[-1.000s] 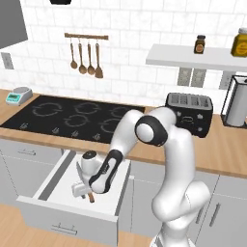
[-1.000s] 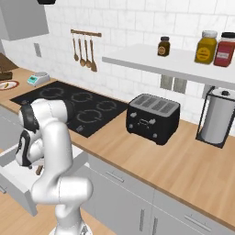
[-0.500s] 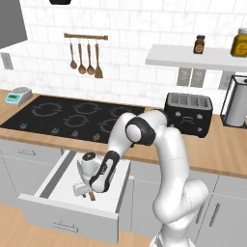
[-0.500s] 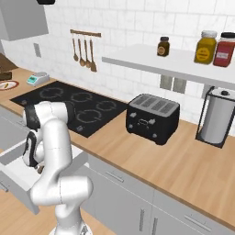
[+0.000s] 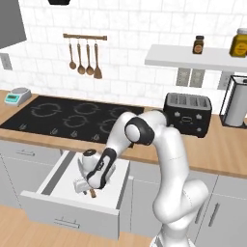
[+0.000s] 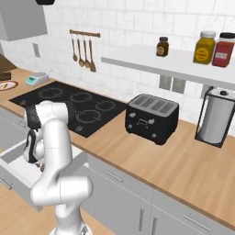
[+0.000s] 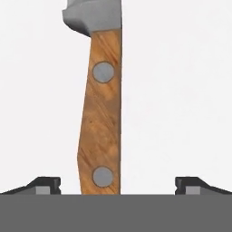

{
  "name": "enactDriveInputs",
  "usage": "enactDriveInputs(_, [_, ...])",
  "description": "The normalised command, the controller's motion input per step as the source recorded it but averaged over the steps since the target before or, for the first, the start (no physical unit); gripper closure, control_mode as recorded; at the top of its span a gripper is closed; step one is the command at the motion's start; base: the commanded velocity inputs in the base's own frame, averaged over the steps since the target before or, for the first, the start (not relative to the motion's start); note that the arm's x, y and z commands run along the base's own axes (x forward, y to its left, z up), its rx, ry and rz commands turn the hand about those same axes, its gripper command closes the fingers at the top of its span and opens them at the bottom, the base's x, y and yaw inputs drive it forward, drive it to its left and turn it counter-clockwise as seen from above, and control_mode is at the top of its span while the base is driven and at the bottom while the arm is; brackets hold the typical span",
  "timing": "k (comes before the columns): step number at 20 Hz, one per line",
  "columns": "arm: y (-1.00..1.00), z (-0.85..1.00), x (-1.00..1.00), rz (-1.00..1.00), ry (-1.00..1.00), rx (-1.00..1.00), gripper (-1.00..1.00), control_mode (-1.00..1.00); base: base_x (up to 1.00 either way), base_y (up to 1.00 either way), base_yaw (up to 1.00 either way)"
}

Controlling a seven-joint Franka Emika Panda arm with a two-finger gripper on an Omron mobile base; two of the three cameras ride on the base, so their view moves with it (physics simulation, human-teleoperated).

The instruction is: Pick up the knife from the drawer and place it on the cutting board. Then place the meat from the plate to the cutting board.

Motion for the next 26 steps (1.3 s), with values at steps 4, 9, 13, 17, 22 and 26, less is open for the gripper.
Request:
enactDriveInputs(4, [0.30, 0.09, -0.44, 0.01, 0.13, -0.07, 1.00, -1.00, 0.00, 0.00, 0.00])
enactDriveInputs(9, [-0.02, 0.92, -0.90, 0.00, -0.02, -0.02, 1.00, -1.00, 0.00, 0.00, 0.00])
enactDriveInputs(13, [-0.01, 0.94, -1.00, 0.00, -0.01, 0.00, 1.00, -1.00, 0.00, 0.00, 0.00])
enactDriveInputs(17, [-0.07, 0.81, -1.00, 0.00, 0.00, 0.01, 1.00, -1.00, 0.00, 0.00, 0.00])
enactDriveInputs(22, [-0.35, 1.00, -1.00, 0.00, 0.00, 0.01, 1.00, -1.00, 0.00, 0.00, 0.00])
enactDriveInputs(26, [-0.43, 1.00, -0.81, 0.00, -0.03, 0.02, 1.00, -1.00, 0.00, 0.00, 0.00])
